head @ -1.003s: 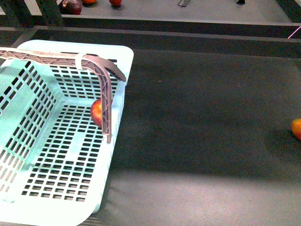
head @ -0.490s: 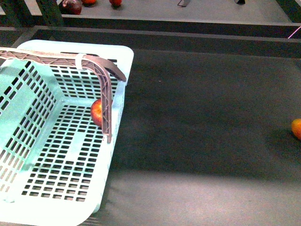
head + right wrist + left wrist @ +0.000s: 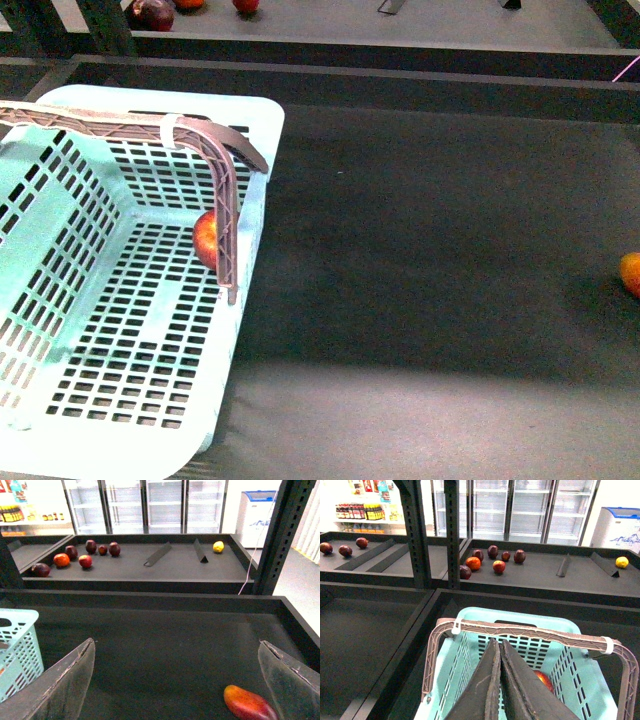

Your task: Pick apple with right arm and hold basket with left

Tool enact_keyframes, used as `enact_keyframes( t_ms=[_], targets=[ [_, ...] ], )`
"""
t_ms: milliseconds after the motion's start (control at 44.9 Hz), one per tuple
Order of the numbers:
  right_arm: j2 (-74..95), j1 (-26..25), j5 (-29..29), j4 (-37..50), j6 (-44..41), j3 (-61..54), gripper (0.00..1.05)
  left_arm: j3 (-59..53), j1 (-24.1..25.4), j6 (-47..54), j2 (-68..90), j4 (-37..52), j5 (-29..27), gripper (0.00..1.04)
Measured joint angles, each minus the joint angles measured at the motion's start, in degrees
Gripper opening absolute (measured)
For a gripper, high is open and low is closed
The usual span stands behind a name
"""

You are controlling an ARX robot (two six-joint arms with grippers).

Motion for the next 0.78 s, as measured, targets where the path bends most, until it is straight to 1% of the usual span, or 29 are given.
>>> enact_keyframes(
  t_ms=[156, 423, 446, 513, 535, 691, 713, 780],
  targets=[
    [0.0, 0.0, 0.0, 0.0, 0.0, 0.0, 0.96, 0.0, 0.0, 0.0, 0.0, -0.02, 0.0, 0.03],
    [0.0, 0.0, 0.0, 0.0, 0.0, 0.0, 0.96, 0.0, 0.0, 0.0, 0.0, -0.02, 0.0, 0.48],
    [0.0, 0.0, 0.0, 0.0, 0.0, 0.0, 0.96, 0.0, 0.0, 0.0, 0.0, -0.02, 0.0, 0.53],
    [0.0, 0.0, 0.0, 0.0, 0.0, 0.0, 0.96, 0.0, 0.0, 0.0, 0.0, -0.02, 0.0, 0.64],
    [0.0, 0.0, 0.0, 0.0, 0.0, 0.0, 0.96, 0.0, 0.0, 0.0, 0.0, -0.02, 0.0, 0.71],
    [0.0, 0.0, 0.0, 0.0, 0.0, 0.0, 0.96, 0.0, 0.0, 0.02, 0.0, -0.02, 0.0, 0.97],
    [0.0, 0.0, 0.0, 0.0, 0.0, 0.0, 0.96, 0.0, 0.0, 0.02, 0.0, -0.02, 0.0, 0.99],
    [0.0, 0.0, 0.0, 0.0, 0.0, 0.0, 0.96, 0.0, 0.0, 0.11, 0.0, -0.02, 0.0, 0.98]
  ],
)
